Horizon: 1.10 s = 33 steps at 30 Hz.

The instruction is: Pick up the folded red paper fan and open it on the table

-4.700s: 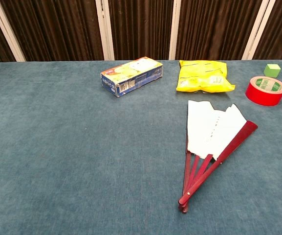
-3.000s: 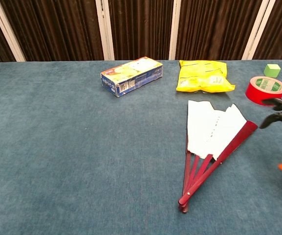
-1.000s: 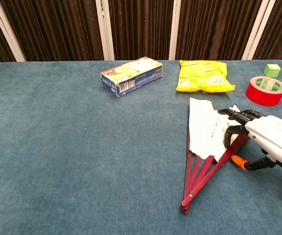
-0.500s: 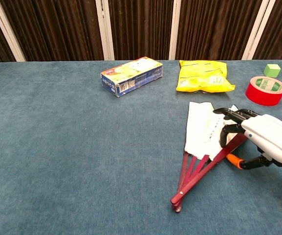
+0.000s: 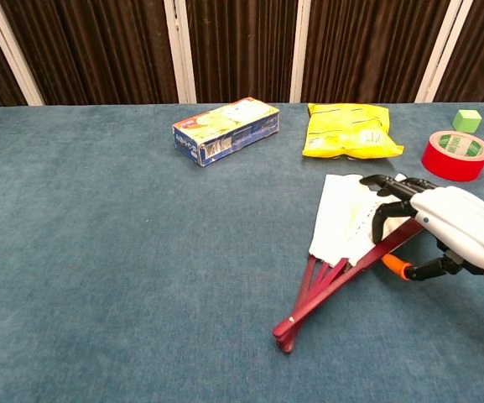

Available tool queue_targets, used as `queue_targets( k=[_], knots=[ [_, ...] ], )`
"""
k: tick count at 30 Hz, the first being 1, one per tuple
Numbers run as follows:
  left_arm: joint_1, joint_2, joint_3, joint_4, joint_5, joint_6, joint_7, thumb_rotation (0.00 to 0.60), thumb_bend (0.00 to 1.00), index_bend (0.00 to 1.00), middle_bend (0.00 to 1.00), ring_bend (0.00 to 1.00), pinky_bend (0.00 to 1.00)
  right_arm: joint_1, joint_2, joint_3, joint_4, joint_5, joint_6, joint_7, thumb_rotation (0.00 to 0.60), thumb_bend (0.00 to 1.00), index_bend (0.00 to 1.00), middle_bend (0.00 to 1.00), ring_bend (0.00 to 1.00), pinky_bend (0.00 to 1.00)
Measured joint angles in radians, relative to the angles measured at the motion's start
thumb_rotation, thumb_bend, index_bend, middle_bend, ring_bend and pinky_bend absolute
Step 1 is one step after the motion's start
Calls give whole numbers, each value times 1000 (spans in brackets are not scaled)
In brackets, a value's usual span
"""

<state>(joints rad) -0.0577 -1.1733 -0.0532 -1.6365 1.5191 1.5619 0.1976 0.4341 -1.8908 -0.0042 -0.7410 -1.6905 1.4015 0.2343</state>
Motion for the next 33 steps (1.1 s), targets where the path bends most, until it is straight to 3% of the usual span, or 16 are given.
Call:
queue_targets(
  k=[10,33],
  knots=[
    [1,2,1,-1,2,2,-3,600,314,29,0,0,29,14,19,-7,-9,-18,12,-88,600,442,588,114,178,131],
    [1,9,1,-4,-3,-2,-14,600,314,30,0,0,29,41,72,-5,-106,-6,-19,-94,600,461,812,159,211,139]
  ],
)
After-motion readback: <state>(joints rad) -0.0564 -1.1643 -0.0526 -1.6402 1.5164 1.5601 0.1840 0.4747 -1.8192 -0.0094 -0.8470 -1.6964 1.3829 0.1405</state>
